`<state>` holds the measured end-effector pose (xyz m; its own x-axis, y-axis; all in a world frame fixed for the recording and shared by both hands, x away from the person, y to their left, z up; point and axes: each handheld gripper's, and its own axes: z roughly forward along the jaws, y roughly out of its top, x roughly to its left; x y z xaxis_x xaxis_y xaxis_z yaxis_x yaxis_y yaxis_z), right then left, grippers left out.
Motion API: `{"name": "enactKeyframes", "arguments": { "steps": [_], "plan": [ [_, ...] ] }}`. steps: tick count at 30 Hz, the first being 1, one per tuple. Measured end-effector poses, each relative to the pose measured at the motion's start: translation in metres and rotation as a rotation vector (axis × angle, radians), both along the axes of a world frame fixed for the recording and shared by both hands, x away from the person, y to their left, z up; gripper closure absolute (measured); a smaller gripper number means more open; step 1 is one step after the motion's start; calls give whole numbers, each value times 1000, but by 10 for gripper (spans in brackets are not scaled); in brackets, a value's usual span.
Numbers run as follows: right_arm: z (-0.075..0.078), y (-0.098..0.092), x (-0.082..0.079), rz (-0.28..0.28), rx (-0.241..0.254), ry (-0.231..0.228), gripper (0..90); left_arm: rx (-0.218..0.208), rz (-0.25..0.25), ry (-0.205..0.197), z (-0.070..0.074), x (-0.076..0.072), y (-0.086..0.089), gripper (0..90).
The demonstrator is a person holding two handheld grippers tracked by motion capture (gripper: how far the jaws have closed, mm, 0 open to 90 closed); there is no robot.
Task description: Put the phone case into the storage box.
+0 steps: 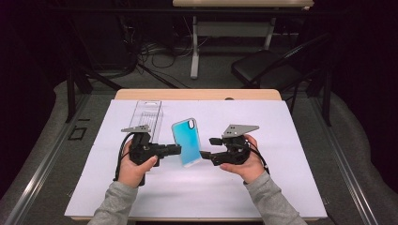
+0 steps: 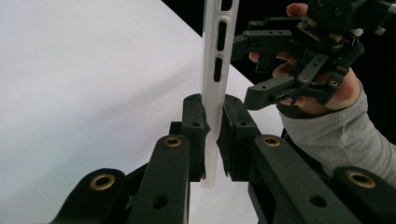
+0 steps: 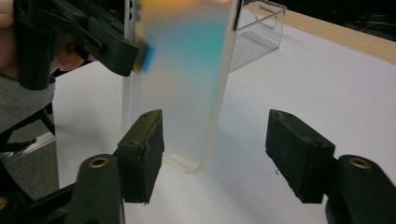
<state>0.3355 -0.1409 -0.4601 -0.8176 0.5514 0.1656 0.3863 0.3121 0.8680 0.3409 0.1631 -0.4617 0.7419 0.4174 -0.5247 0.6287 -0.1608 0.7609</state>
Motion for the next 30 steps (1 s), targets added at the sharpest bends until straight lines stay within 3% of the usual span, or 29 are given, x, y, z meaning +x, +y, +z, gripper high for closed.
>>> {"name": "enactKeyframes", "arguments": {
  "steps": [7, 12, 20, 24, 30],
  "plan": [
    [2, -3, 1, 19, 25, -3, 425, -3, -13, -7, 0, -1, -2, 816],
    [3, -7, 2, 27, 16, -11, 440, -2, -20, -12, 0, -2, -3, 816],
    [4, -10, 4, 21, 21, 21, 481, 1, -33, -13, 0, -4, -7, 816],
    [5, -11, 3, 12, 28, -1, 511, 1, -43, -13, -1, -4, -9, 816],
    [6, -12, 2, 11, 41, 2, 539, 9, -55, -15, -2, -5, -12, 816]
  ]
}}
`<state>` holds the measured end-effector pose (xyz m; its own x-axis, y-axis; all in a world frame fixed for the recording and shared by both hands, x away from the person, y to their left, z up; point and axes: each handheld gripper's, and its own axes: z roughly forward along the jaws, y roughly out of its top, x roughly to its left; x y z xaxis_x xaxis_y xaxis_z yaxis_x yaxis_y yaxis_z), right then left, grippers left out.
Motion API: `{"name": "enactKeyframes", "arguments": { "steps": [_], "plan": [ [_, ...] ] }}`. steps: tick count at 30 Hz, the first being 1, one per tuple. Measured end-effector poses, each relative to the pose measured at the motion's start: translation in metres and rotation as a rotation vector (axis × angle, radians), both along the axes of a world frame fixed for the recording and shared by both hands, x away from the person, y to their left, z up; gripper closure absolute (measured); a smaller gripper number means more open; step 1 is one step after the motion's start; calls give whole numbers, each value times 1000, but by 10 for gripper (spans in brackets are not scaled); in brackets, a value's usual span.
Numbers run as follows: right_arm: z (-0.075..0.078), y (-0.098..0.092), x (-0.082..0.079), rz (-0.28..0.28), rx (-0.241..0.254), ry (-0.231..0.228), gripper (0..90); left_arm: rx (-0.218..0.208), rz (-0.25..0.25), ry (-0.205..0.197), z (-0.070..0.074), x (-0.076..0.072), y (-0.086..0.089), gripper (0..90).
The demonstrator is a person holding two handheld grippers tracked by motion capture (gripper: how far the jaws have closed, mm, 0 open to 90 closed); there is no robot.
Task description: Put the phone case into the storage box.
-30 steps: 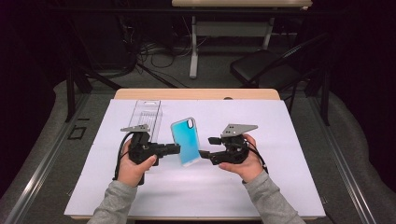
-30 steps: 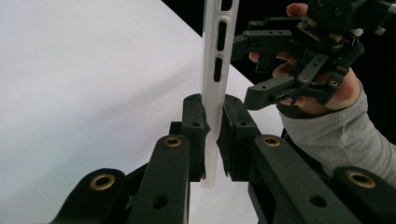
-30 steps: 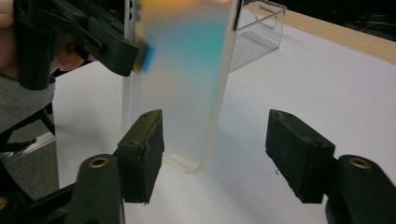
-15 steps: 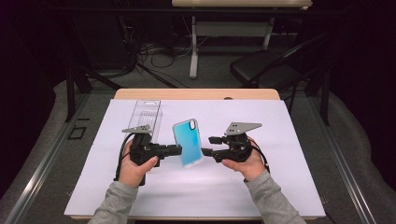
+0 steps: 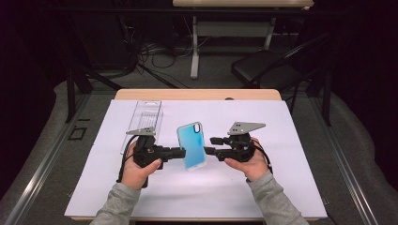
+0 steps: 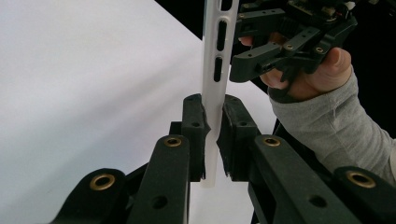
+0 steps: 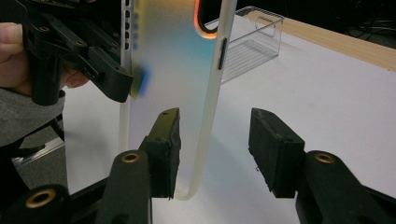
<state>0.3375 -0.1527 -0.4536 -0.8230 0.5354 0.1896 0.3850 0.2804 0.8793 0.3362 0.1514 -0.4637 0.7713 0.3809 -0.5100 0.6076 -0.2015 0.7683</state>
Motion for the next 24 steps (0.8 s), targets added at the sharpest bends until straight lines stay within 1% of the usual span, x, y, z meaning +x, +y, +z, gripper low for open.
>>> {"name": "enactKeyframes", "arguments": {
  "steps": [2, 8, 11, 12, 15, 18, 22, 24],
  "plan": [
    [0, 0, 0, 1, -5, -2, 548, 0, -3, 2, -1, 0, -1, 816],
    [0, 1, -1, 18, 1, 24, 547, 3, -17, 8, -3, -1, -6, 816],
    [0, 1, 0, 15, 5, 25, 560, 1, -19, 11, -3, -2, -7, 816],
    [0, 0, 0, 15, 12, 28, 561, 1, -25, 6, -3, -1, -8, 816],
    [1, -2, 1, 16, 28, 40, 578, 1, -25, 12, -3, -2, -9, 816],
    [0, -4, 3, 39, 54, 79, 599, -1, -32, 9, -3, -2, -9, 816],
    [-1, -5, 4, 55, 66, 96, 612, -3, -41, 8, -3, -3, -10, 816],
    [-1, -5, 4, 55, 65, 94, 612, -5, -41, 11, -3, -3, -10, 816]
  ]
}}
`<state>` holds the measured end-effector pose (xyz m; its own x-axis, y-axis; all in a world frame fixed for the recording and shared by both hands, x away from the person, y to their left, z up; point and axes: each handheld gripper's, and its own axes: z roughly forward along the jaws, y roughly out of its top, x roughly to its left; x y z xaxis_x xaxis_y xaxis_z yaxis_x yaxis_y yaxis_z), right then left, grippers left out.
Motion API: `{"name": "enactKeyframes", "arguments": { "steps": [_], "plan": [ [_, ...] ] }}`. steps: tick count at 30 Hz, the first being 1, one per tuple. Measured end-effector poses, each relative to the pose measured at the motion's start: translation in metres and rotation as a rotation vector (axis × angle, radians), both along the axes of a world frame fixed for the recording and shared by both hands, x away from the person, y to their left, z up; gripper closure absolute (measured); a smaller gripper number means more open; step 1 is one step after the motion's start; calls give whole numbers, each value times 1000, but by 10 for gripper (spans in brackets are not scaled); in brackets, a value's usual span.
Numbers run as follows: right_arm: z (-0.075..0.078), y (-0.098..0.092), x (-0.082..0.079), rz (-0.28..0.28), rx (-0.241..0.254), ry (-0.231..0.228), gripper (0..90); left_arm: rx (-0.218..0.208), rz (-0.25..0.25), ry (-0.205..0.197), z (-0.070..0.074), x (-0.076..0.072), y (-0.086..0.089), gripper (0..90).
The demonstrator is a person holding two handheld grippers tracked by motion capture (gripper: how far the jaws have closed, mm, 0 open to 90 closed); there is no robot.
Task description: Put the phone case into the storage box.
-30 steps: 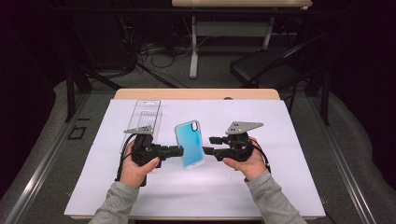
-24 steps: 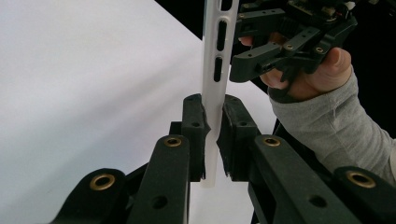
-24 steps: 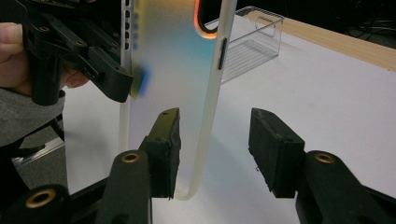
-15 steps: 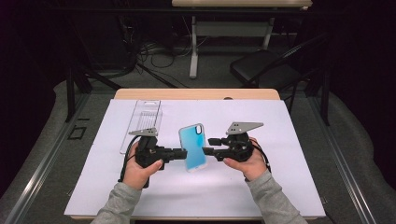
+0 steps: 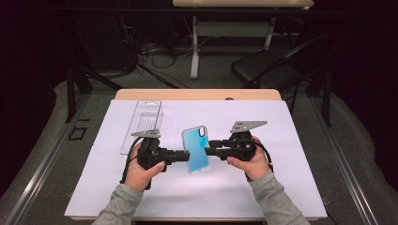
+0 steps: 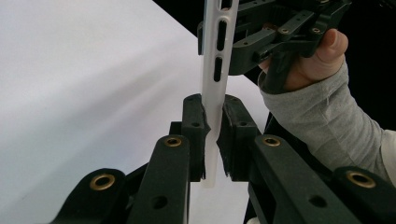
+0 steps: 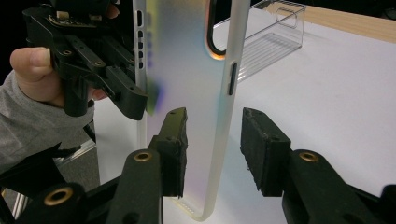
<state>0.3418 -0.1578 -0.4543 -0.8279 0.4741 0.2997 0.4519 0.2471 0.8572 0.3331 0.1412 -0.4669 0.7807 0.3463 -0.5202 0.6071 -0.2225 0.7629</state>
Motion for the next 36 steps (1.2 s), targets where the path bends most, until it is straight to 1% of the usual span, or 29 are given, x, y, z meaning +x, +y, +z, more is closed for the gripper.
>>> {"name": "enactKeyframes", "arguments": {
  "steps": [8, 23, 29, 36],
  "plan": [
    [-1, -3, 1, -13, 21, 14, 653, 0, -8, -2, 0, -1, -1, 816],
    [-1, -4, 1, 10, 37, 22, 709, -4, -26, 0, -1, -2, -4, 816],
    [-1, -3, 1, 16, 37, 30, 737, -4, -27, 0, -1, -2, -5, 816],
    [-2, -4, 2, 16, 36, 28, 768, -3, -30, 0, -1, -2, -6, 816]
  ]
}}
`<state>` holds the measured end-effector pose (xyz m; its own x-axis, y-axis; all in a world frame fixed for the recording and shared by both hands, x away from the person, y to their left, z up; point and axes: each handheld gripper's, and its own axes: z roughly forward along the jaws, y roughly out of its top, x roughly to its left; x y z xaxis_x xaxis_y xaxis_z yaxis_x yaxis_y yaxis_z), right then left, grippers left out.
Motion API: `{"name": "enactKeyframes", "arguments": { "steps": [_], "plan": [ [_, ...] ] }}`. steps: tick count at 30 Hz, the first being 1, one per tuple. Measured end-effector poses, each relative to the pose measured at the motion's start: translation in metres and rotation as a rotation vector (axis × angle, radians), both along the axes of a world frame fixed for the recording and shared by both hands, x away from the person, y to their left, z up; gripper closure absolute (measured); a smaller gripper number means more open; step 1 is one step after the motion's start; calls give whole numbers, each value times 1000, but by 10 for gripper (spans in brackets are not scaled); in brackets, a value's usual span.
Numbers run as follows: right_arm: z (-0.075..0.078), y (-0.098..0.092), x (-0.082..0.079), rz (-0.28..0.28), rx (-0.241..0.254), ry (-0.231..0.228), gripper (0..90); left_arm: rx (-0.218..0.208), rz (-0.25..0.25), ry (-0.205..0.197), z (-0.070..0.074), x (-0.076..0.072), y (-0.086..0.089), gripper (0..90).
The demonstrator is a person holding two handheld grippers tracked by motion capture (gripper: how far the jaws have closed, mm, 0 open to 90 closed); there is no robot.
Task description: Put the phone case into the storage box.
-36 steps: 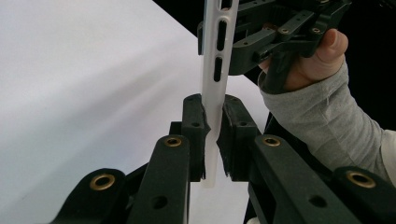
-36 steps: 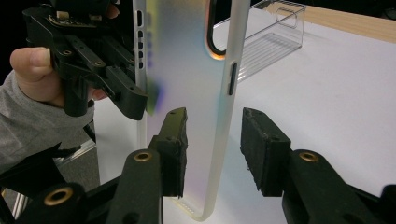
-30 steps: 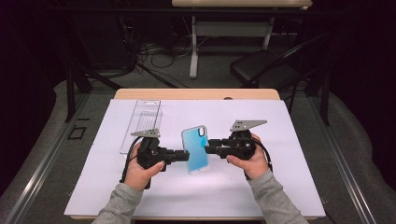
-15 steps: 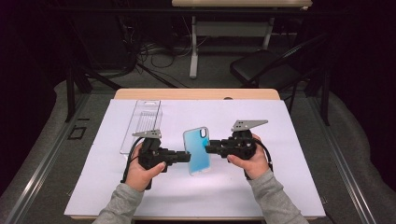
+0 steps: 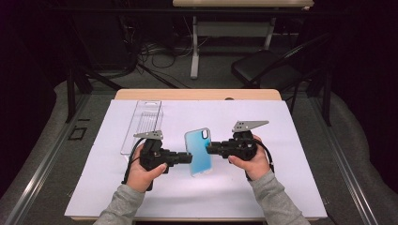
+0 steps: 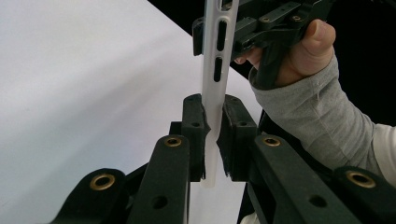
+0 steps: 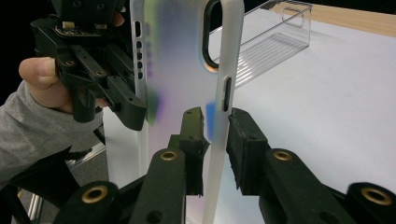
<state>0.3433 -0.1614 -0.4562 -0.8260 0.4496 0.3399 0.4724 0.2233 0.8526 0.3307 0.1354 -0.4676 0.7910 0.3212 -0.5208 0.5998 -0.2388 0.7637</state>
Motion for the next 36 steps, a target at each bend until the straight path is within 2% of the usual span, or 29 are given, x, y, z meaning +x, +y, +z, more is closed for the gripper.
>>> {"name": "enactKeyframes", "arguments": {
  "steps": [14, 36],
  "plan": [
    [-1, -1, 1, 3, -2, 6, 806, 2, -1, 0, 0, 0, 0, 816],
    [-5, -5, 5, 29, 37, 29, 829, -4, -1, 2, -1, 1, 1, 816]
  ]
}}
